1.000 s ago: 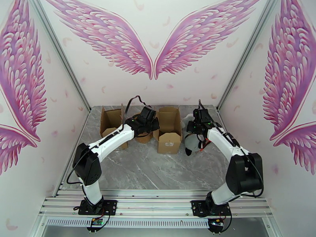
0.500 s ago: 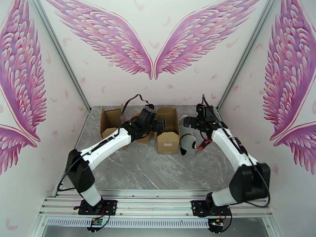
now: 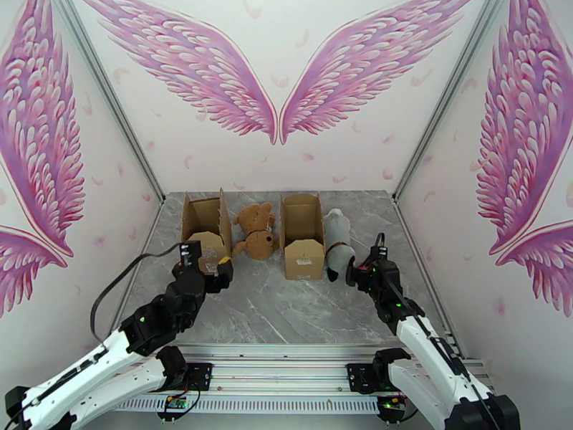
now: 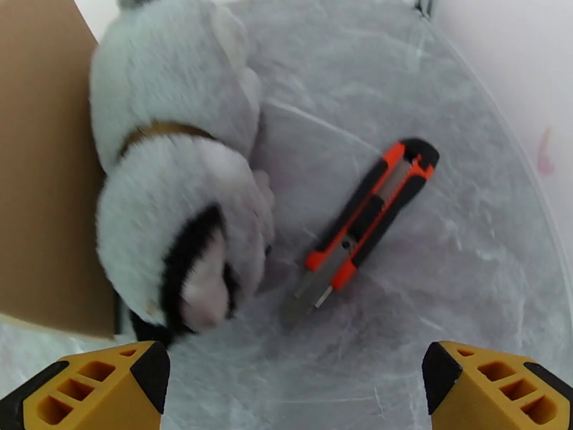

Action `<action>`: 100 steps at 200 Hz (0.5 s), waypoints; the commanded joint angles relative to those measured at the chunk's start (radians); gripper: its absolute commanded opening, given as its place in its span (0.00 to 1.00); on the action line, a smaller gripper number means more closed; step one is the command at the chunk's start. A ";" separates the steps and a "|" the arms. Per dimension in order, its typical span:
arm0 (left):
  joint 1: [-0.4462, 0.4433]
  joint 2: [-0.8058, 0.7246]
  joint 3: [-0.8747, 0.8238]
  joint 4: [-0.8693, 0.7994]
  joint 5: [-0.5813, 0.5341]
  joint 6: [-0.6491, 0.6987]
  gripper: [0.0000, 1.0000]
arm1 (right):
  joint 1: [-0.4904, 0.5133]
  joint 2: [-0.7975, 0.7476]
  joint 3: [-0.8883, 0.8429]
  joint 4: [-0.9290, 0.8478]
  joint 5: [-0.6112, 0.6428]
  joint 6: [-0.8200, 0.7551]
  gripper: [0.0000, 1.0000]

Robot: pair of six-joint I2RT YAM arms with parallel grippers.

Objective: Unpack the express box

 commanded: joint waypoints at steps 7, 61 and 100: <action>0.035 -0.078 -0.178 0.140 -0.242 0.264 0.99 | -0.004 0.115 -0.072 0.417 0.040 -0.039 0.99; 0.492 0.015 -0.435 0.603 -0.080 0.313 0.99 | -0.006 0.414 -0.031 0.793 0.026 -0.171 0.99; 0.715 0.313 -0.426 0.932 0.224 0.344 0.99 | -0.005 0.699 -0.032 1.149 -0.114 -0.229 0.99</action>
